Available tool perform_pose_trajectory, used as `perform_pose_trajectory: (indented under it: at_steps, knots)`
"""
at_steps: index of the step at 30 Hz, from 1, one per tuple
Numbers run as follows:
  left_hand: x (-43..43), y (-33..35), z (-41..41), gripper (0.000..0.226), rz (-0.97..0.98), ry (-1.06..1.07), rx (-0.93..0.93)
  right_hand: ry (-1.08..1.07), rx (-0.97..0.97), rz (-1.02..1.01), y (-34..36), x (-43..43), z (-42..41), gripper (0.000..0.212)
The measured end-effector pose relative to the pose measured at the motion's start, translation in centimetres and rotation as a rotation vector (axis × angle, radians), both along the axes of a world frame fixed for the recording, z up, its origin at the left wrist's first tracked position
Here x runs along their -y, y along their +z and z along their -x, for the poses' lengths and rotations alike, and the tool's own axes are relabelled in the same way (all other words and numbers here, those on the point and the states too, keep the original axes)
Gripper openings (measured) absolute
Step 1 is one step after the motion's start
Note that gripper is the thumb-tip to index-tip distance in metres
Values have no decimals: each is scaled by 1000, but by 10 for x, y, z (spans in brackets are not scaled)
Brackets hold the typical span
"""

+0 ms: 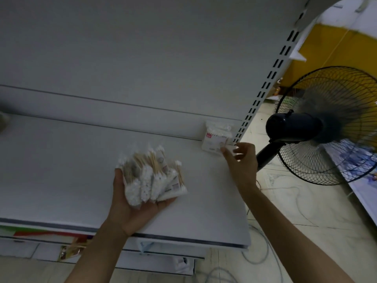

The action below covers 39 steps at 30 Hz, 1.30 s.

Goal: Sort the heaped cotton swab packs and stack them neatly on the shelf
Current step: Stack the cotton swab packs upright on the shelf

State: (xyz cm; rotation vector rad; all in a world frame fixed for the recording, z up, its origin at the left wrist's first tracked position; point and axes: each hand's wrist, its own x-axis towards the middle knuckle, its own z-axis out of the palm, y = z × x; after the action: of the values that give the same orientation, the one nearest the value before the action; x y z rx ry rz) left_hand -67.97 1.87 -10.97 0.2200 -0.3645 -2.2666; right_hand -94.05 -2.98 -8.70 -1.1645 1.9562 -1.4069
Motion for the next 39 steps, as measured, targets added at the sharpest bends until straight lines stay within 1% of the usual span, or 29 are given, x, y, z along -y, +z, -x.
perform_pose_trajectory:
  at_steps: [1,2,4,5,7,8,10,11,13,15,16,17,19,20,22,23,25,27,28,29,30,31,34,36,39]
  knots:
    - [0,2,0,78,-9,-4,7,26,11,-6,1,-9,-9,27]
    - [0,2,0,77,-11,-15,0,99,59,-42,2,-17,-19,22]
    - [2,1,-1,75,21,-24,-24,346,223,-201,9,-32,-45,19]
    - [2,0,-2,75,43,-21,-19,473,272,-278,13,-36,-56,18]
    - [3,0,-6,76,39,14,39,639,267,-350,18,-40,-69,16]
    - [3,0,-6,75,37,49,60,653,277,-343,19,-39,-71,17]
    - [7,2,-3,75,39,67,56,570,298,-306,19,-36,-65,19]
    - [6,3,-4,81,22,94,88,509,281,-271,17,-34,-58,18]
    - [6,1,-5,88,-31,219,121,457,137,-226,14,-33,-41,13]
    - [6,-1,-6,80,-15,168,65,498,-30,-251,13,-35,-28,18]
    - [6,-6,-7,75,12,148,107,515,-88,-263,12,-35,-24,23]
    - [7,-10,-6,73,-1,154,128,519,-130,-264,11,-34,-21,28]
    - [9,-12,-4,74,-33,146,51,484,-181,-227,7,-26,-15,28]
    - [8,-8,-3,80,-52,160,56,438,-188,-198,6,-21,-12,26]
    - [4,2,-2,100,-96,270,190,324,-167,-153,2,-8,-1,22]
    - [4,0,-2,106,-100,305,209,281,-157,-138,3,-3,4,22]
    - [3,1,-1,108,-118,314,208,236,-175,-128,7,7,10,25]
    - [8,-5,-2,97,-146,282,227,223,-211,-130,9,13,12,29]
    - [9,-2,0,86,-118,215,203,217,-230,-134,10,16,12,32]
    - [5,-6,0,73,-27,244,240,210,-236,-133,11,17,12,34]
    - [3,-12,-5,65,24,273,245,201,-230,-129,10,17,11,33]
    - [6,-17,-10,62,30,240,203,191,-220,-125,9,17,12,30]
    - [6,-23,-10,59,56,140,149,197,-228,-120,6,18,16,23]
    - [6,-24,-9,59,61,116,120,225,-236,-152,9,22,20,20]
    - [6,-26,-10,61,15,131,109,257,-296,-253,16,29,25,23]
